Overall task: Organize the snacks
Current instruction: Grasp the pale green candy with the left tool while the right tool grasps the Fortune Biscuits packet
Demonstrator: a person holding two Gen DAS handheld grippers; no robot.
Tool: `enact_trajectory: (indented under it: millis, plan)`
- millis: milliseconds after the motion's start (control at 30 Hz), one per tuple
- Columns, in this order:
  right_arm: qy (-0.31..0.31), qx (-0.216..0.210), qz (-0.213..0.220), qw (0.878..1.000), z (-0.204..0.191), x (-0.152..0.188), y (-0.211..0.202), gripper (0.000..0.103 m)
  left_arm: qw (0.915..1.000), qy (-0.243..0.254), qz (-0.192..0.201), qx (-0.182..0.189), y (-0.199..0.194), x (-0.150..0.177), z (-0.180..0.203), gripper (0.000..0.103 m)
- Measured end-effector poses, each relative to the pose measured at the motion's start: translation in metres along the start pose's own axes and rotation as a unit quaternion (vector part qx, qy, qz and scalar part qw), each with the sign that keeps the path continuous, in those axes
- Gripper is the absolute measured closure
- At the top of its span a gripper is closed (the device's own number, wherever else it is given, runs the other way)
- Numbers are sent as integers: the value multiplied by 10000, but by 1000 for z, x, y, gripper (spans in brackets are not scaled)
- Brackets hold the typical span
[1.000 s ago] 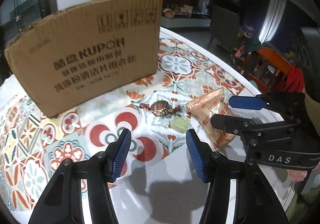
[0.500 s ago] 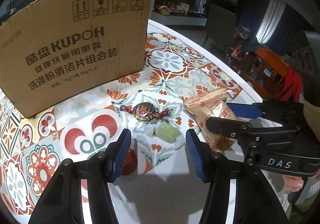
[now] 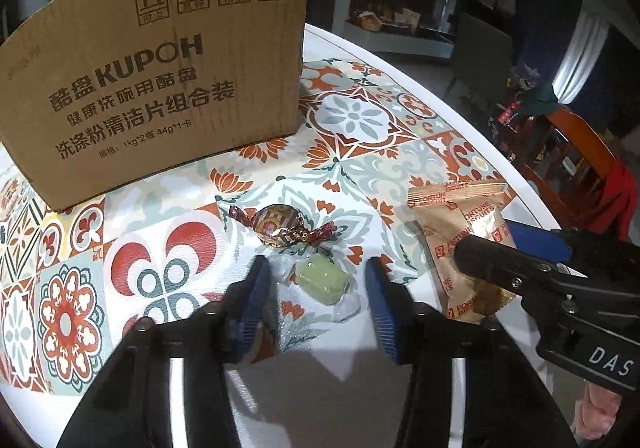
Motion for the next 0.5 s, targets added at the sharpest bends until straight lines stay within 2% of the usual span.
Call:
enact_trajectory:
  millis: [133,267,500]
  plan:
    - [22,-38,25,10000,0,1,0,63,9997,-158,-58,179,-1,1,-2,77]
    - [-29,-106,-11,9999,-5,4,0,63,9992,-287,-89,276,-7,1,-3,78]
    - [-67,-237,30,9997,-16,2,-10,63,9990,-289,111,318,-33,-3,-5,78]
Point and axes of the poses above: each gripper's, at about its wrist camera, not at the fingertips, and y roughly the way its jaws point, z to its right, x to its underside, the point moved 6 cm from there along y, roughly the way its jaws point, and after that the axes turned 6 degrees about -y, right-handed, at the moved point
